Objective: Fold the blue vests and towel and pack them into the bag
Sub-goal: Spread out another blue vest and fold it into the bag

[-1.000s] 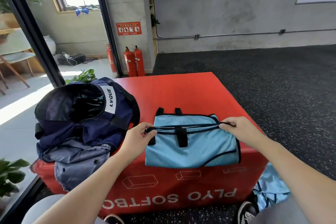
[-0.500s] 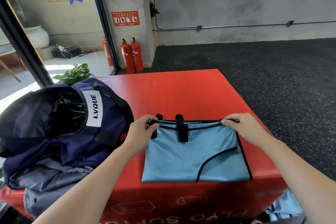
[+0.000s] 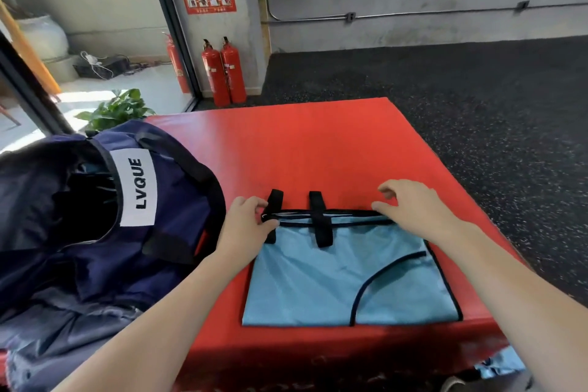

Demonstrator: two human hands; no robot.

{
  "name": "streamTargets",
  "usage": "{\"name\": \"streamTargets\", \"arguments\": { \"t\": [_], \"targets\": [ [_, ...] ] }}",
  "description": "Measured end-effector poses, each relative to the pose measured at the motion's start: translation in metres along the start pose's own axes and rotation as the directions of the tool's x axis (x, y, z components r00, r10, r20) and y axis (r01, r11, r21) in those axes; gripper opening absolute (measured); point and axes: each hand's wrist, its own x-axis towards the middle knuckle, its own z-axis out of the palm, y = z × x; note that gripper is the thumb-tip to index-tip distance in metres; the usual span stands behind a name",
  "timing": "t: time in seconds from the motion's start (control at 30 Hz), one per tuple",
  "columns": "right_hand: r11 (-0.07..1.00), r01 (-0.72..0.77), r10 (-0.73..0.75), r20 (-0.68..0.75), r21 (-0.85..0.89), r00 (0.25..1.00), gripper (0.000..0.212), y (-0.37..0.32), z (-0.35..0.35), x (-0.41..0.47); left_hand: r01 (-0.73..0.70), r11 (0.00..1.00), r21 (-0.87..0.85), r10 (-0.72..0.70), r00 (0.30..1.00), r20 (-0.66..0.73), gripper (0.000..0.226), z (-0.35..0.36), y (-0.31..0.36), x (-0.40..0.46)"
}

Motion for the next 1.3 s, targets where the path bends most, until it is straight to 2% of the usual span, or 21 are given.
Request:
{"name": "streamTargets", "arguments": {
  "t": [0.07,0.13,0.33,0.4,0.53,0.63,0.73,0.87,0.93,1.1,1.3],
  "targets": [
    [0.994,0.065,-0.062,-0.028,0.091,0.998,0.038,-0.024,0.002,-0.003,-0.023,1.0,0.016,0.024,1.0,-0.013,0.039,0.002,0.002,-0.002],
    [0.979,0.068,-0.078,0.046,0.191,0.996,0.035,-0.048,0.009,-0.01,-0.028,1.0,0.002,0.028,1.0,0.002,0.039,0.004,0.005,-0.005],
    [0.991,0.022,-0.046,0.191,0.129,0.981,0.054,-0.086,0.039,-0.021,-0.03,0.998,-0.06,0.032,0.999,0.034,0.047,0.01,0.01,-0.015],
    [0.974,-0.022,-0.022,0.19,0.225,0.982,0.058,-0.091,0.042,-0.021,-0.023,0.991,-0.135,0.024,1.0,0.005,0.048,0.008,0.015,-0.015],
    [0.878,-0.009,-0.032,0.076,0.479,0.997,0.057,-0.099,0.035,-0.017,-0.043,0.954,-0.297,0.019,0.996,-0.083,0.05,0.003,0.029,-0.014],
    [0.796,-0.005,-0.071,0.103,0.605,0.992,0.072,-0.102,0.03,-0.011,-0.048,0.929,-0.367,0.029,0.998,-0.058,0.057,0.004,0.034,-0.01],
    [0.833,0.029,-0.139,0.158,0.553,0.978,0.086,-0.094,0.034,-0.005,-0.077,0.961,-0.267,0.08,0.997,0.001,0.054,0.011,0.024,-0.003],
    [0.93,0.132,-0.224,0.247,0.342,0.943,0.084,-0.076,0.039,0.002,-0.213,0.977,-0.023,0.214,0.972,0.097,0.025,0.018,0.004,0.01],
    [0.944,0.163,-0.239,0.254,0.287,0.937,0.073,-0.068,0.042,0.006,-0.252,0.966,0.049,0.244,0.961,0.129,0.016,0.017,-0.003,0.017],
    [0.962,0.178,-0.221,0.207,0.207,0.953,0.026,-0.046,0.039,0.015,-0.259,0.964,0.056,0.252,0.962,0.107,0.01,0.014,-0.013,0.031],
    [0.963,0.182,-0.218,0.177,0.2,0.96,0.016,-0.023,0.025,0.017,-0.25,0.967,0.054,0.243,0.964,0.107,0.014,0.014,-0.014,0.032]
  ]
}}
